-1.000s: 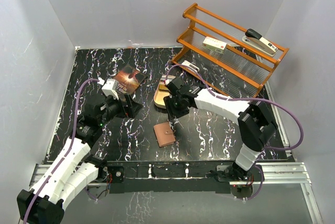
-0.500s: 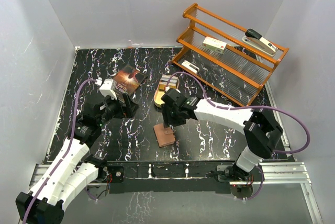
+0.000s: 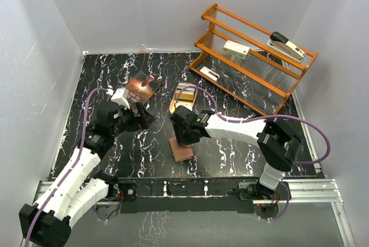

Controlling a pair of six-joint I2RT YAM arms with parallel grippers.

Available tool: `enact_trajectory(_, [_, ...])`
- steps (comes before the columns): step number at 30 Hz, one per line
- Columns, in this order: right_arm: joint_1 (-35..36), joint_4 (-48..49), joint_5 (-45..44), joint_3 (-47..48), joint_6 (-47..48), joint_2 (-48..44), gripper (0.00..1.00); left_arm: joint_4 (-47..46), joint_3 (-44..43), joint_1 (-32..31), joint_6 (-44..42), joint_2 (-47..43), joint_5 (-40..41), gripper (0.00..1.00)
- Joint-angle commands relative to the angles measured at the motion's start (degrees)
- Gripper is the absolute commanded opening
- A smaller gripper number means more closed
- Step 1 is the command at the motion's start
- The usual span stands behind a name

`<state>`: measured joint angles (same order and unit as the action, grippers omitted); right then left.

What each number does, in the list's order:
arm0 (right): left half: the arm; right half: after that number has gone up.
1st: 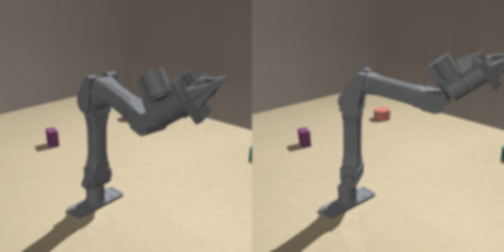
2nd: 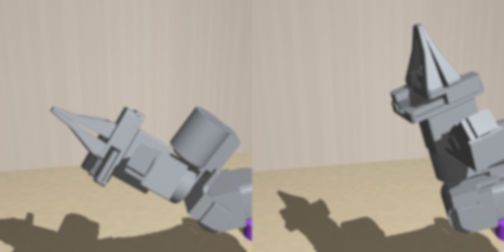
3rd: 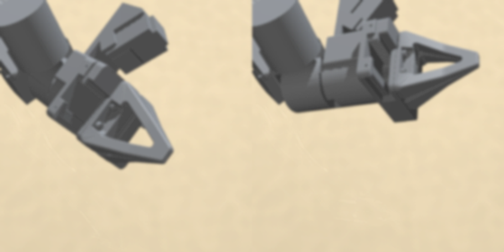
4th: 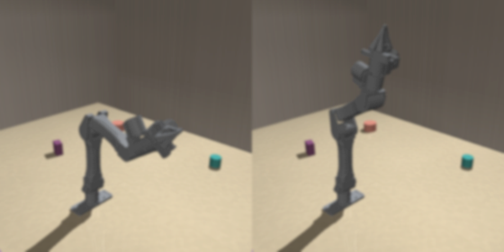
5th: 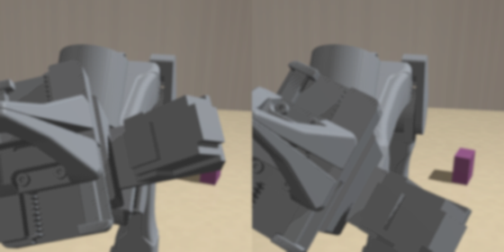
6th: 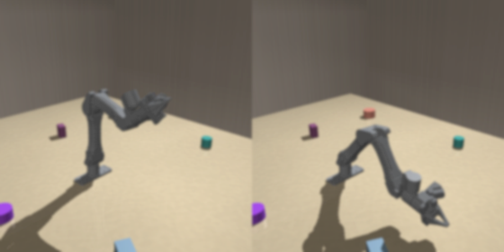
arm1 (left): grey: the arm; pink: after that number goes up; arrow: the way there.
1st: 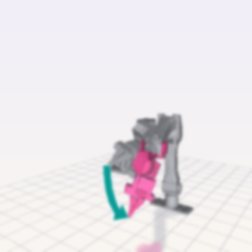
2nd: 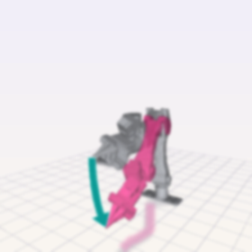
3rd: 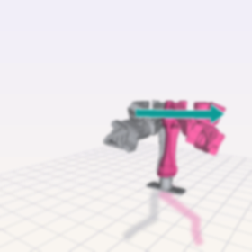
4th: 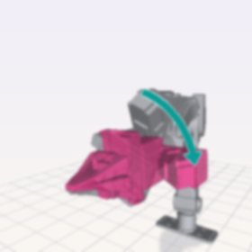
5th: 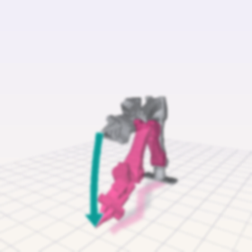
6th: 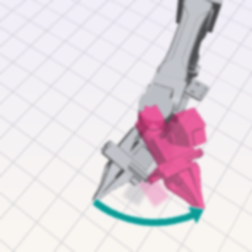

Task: Put the credit cards into the card holder
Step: Open the card holder at the center of the board.

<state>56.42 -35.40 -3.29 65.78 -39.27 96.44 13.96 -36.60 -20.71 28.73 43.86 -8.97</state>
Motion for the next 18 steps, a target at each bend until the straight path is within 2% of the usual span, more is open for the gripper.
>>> enact_trajectory(1, [0.2,3.0,-1.8,-0.6,0.9,1.7,0.39,2.6,-2.6,0.3,3.3,3.7,-2.4,0.85])
enact_trajectory(5, [0.4,2.7,-1.3,-0.9,1.4,4.9,0.38,2.4,-1.5,0.3,7.2,6.4,-4.7,0.81])
enact_trajectory(10, [1.1,2.5,-4.4,-2.2,2.0,5.7,0.31,-1.4,2.3,0.3,12.2,9.2,-10.4,0.76])
enact_trajectory(18, [1.3,5.0,-7.8,-5.5,3.1,2.7,0.04,-3.2,3.9,0.2,13.7,14.4,-13.8,0.73])
